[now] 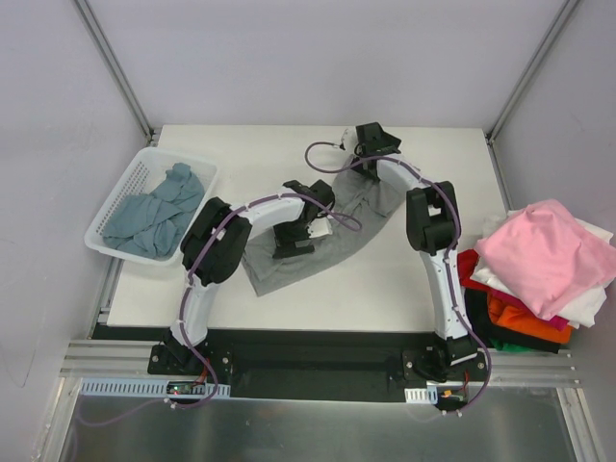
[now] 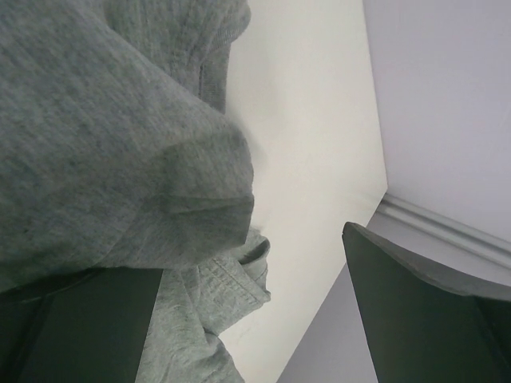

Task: Fold and stack the t-shirts
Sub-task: Rotate the tshirt 90 degrees

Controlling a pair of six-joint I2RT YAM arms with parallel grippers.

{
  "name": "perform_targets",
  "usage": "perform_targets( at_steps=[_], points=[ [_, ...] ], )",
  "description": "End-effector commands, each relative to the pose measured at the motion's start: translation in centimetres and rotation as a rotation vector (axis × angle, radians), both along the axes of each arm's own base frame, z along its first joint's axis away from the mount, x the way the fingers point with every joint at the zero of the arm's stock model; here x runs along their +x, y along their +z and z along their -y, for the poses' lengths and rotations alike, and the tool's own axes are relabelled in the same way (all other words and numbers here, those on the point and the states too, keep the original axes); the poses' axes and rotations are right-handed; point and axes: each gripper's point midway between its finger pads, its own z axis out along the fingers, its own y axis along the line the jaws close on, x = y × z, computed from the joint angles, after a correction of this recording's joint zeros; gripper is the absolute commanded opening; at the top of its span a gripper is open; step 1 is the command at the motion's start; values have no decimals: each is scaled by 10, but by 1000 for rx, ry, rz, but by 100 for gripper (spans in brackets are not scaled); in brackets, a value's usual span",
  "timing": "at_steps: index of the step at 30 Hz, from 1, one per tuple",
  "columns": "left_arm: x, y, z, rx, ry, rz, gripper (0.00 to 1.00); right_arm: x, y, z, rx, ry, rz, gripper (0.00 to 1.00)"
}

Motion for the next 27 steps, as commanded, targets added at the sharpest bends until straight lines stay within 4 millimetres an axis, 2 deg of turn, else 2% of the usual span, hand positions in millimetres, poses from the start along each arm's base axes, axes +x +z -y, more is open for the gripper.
perform_targets(
  at_steps=[1,8,9,10,15,17,18,19,21,23,27],
  points=[
    [11,-26,34,-130,13,-7,99,25,-4,-29,89,100,69,96],
    [20,-30,47,-161,-24,-17,99,44,-1,-46,94,183,117,96],
    [21,-31,48,-163,-29,-20,99,49,5,-50,104,194,139,96],
    [27,-28,53,-174,-32,-6,99,52,0,-50,95,203,137,96],
    [33,-26,66,-216,-70,-16,99,69,5,-65,111,276,213,96],
    [33,-26,68,-219,-80,-17,99,76,11,-71,118,297,261,96],
    [35,-25,70,-222,-80,-11,99,78,7,-72,118,306,264,96],
    [36,-24,70,-220,-71,-3,99,83,14,-75,119,312,286,96],
    [37,-24,68,-179,-37,33,99,88,10,-75,105,316,297,96],
    [32,-20,66,-159,-32,47,99,92,14,-76,95,324,316,96],
    [3,-22,58,-117,-87,6,99,96,13,-75,85,331,338,96]
  ],
)
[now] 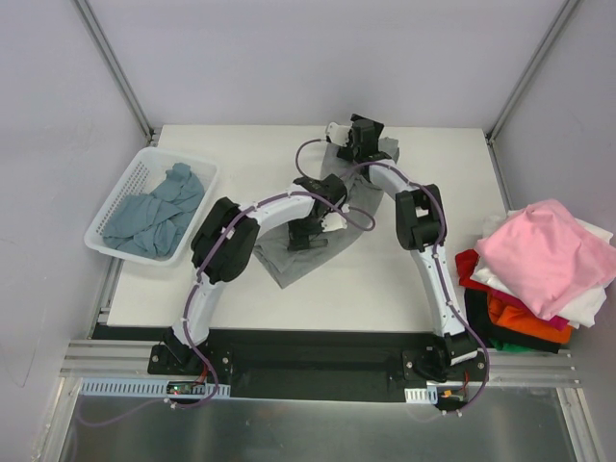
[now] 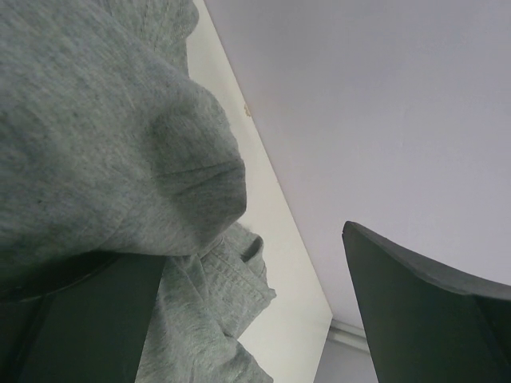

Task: Fold and stack the t-shirts
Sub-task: Rotate the tshirt 90 degrees

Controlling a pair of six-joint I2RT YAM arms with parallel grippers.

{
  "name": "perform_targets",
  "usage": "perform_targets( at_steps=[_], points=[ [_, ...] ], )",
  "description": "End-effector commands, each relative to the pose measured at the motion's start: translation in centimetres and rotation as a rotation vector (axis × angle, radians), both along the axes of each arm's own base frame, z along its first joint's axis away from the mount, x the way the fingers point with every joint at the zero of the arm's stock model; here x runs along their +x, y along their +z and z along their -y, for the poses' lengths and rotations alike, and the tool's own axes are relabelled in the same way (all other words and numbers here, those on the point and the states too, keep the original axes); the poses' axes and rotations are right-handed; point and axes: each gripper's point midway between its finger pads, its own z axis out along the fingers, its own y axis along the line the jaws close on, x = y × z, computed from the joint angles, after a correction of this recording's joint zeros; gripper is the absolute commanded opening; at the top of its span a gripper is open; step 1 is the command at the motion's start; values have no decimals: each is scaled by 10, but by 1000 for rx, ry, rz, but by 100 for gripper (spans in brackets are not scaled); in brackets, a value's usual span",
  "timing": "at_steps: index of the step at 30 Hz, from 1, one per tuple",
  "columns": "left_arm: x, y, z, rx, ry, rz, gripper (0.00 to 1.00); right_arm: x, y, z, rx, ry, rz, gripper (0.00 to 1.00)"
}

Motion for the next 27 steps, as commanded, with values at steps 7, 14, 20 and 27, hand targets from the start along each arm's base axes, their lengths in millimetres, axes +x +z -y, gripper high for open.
perform_targets(
  at_steps=[7,14,20,27],
  points=[
    [-67,-21,13,-39,-89,-92,99,14,13,-10,20,45,76,96],
    [-93,-29,7,-1,-131,-102,99,16,13,-7,12,52,85,96],
    [-105,-35,27,-35,-200,-129,99,17,12,-12,28,73,92,96],
    [-119,-39,51,-84,-265,-172,99,16,16,-22,49,108,112,96]
  ],
)
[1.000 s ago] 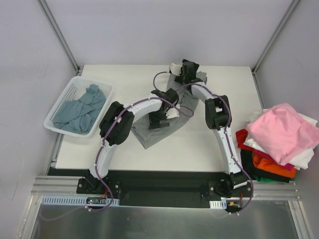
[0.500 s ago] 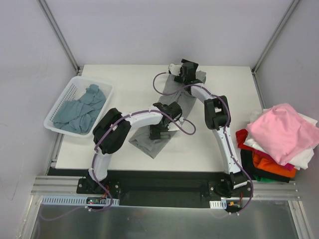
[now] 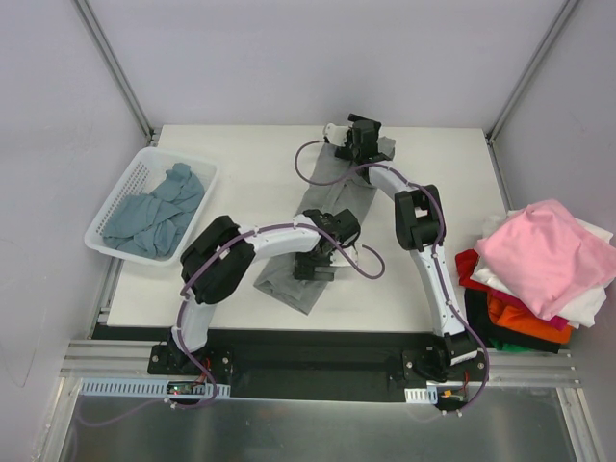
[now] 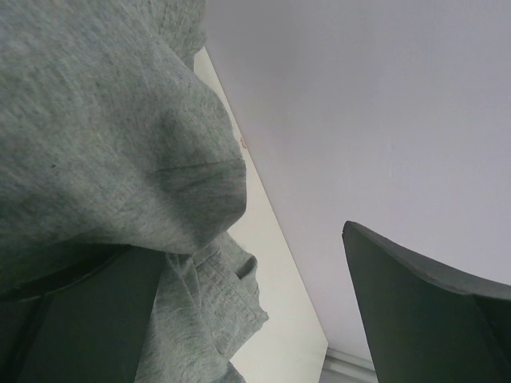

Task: Fold and stack the t-shirts
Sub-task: Rotate the tshirt 90 degrees

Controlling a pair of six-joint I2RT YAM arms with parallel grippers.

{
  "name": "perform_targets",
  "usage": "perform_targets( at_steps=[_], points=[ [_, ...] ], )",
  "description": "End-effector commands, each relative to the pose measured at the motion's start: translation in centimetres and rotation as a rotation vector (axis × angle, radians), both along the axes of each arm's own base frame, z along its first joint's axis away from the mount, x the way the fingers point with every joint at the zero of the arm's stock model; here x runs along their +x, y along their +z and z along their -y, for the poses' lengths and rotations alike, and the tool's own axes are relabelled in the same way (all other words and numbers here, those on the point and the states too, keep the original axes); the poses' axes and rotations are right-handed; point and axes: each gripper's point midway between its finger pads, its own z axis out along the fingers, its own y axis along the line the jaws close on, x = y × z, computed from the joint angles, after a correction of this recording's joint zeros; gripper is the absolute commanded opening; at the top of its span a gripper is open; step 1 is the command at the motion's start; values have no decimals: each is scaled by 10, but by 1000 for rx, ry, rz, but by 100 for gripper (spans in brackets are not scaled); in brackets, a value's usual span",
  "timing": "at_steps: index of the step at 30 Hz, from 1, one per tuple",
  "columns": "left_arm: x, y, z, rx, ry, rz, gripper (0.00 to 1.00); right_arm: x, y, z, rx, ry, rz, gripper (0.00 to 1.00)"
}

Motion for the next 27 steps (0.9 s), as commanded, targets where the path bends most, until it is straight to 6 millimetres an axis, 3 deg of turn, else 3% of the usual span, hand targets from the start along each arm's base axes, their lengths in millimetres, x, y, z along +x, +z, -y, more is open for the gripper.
perform_targets(
  at_steps=[1,7,27],
  points=[
    [-44,-38,29,-71,-47,-192,100,7,16,-13,46,53,64,96],
    [-47,-34,53,-101,-103,-189,99,7,24,-23,59,84,81,96],
    [-40,-24,133,-232,-220,-174,99,-5,14,-74,82,197,58,96]
  ],
)
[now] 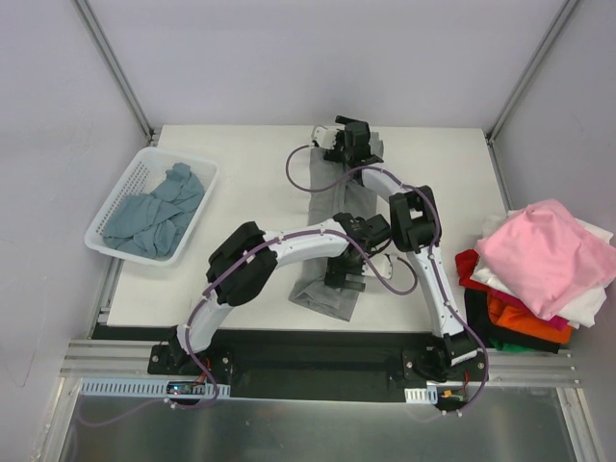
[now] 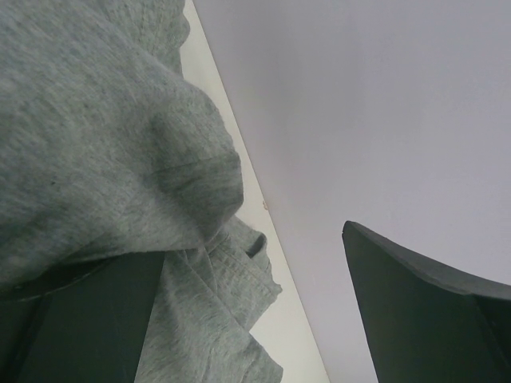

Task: Fold and stack the t-shirts
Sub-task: Rotate the tshirt 90 degrees

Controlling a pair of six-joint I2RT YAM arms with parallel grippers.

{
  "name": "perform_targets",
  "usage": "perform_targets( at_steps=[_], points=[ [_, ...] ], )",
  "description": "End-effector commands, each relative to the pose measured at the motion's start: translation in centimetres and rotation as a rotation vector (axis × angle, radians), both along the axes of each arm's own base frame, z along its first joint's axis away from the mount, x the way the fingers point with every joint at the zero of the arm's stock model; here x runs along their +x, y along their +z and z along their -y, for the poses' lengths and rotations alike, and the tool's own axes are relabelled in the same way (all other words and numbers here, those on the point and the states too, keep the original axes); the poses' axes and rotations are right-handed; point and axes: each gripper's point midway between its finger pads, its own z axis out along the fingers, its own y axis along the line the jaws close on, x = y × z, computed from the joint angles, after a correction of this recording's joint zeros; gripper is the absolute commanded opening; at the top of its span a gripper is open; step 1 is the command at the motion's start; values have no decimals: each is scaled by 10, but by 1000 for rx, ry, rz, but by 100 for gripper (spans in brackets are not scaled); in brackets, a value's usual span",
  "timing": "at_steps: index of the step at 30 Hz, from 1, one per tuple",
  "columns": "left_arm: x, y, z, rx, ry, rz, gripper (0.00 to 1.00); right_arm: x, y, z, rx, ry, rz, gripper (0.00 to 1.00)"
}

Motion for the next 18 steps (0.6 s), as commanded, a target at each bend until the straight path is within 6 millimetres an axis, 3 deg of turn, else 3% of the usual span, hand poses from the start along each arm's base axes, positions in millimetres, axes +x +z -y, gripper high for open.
perform_targets(
  at_steps=[1,11,18],
  points=[
    [-14,-22,38,-95,-36,-63,99,2,12,-23,38,50,45,96],
    [-31,-26,34,-70,-3,-66,99,7,18,-27,38,59,70,96],
    [-42,-30,19,-28,14,-60,99,11,28,-22,50,41,91,96]
  ],
)
